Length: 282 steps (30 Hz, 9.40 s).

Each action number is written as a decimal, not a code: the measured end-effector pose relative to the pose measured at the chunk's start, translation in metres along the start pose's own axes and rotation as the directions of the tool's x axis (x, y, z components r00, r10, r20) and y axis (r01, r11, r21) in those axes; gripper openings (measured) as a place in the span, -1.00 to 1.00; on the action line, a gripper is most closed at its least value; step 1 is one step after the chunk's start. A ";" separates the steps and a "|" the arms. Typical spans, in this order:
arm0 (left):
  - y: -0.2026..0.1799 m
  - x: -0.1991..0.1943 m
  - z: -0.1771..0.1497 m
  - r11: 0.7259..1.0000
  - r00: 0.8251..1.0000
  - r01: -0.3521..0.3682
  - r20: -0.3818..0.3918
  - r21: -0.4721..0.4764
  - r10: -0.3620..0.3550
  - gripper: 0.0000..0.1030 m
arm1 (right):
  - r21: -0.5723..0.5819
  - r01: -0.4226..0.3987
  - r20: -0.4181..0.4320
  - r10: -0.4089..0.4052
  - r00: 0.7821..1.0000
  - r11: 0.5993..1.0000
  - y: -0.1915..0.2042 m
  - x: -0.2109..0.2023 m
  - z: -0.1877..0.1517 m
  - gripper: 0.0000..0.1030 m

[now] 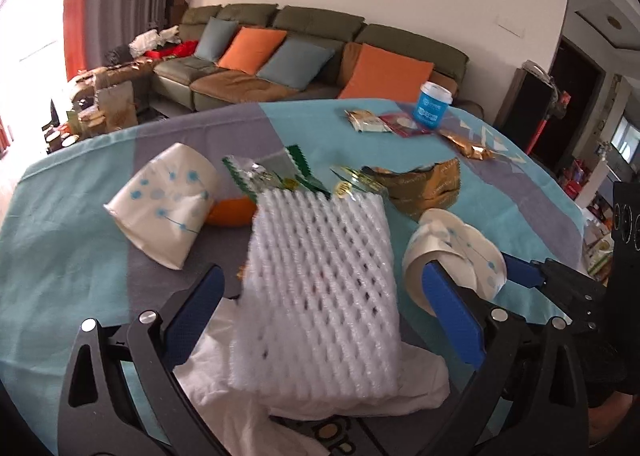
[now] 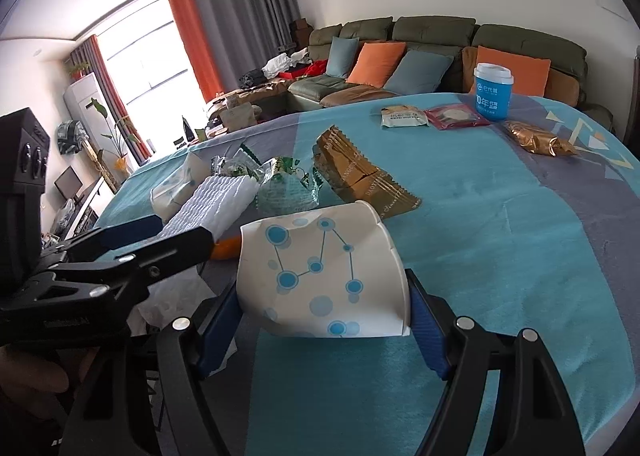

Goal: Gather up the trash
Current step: 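Grasp the white foam net with the left tool while the right tool grasps the dotted paper cup, then carry the foam net and dotted paper cup over the teal bin, then open both tools to drop the foam net and paper cup into the bin, then move both tools back over the white tissues on the table, then grasp a white tissue with the left tool while the right tool grasps another tissue, then carry both white tissues over the teal bin with both tools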

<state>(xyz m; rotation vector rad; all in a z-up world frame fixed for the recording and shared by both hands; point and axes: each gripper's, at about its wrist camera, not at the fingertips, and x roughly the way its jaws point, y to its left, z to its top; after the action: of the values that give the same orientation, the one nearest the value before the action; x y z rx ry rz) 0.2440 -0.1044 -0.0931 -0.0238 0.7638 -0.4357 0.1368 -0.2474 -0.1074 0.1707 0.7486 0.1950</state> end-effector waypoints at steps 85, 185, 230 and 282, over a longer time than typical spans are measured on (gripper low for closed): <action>0.230 -0.408 -0.157 0.751 0.738 -0.297 0.357 -0.589 0.573 -0.79 | -0.607 -0.449 -0.040 0.539 0.841 0.656 0.348 -0.015 0.030 0.44; 0.067 -0.309 -0.107 0.885 0.736 -0.395 0.492 -0.245 0.465 0.89 | -0.388 -0.249 0.242 0.359 0.901 0.887 0.148 -0.083 0.004 0.87; 0.058 -0.168 -0.093 0.972 0.939 -0.202 0.259 -0.116 0.226 0.89 | -0.167 -0.062 0.132 0.084 0.988 0.984 0.056 -0.034 -0.005 0.81; 0.063 -0.130 -0.088 0.988 0.981 -0.092 0.159 -0.123 0.111 -0.82 | -0.093 -0.281 -0.020 0.281 0.960 0.955 0.073 -0.011 0.008 -0.79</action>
<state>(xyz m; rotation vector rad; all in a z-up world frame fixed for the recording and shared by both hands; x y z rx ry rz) 0.1257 0.0155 -0.0816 -0.1268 0.6225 -0.2878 0.1264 -0.1800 -0.0784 0.1858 0.7186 0.5017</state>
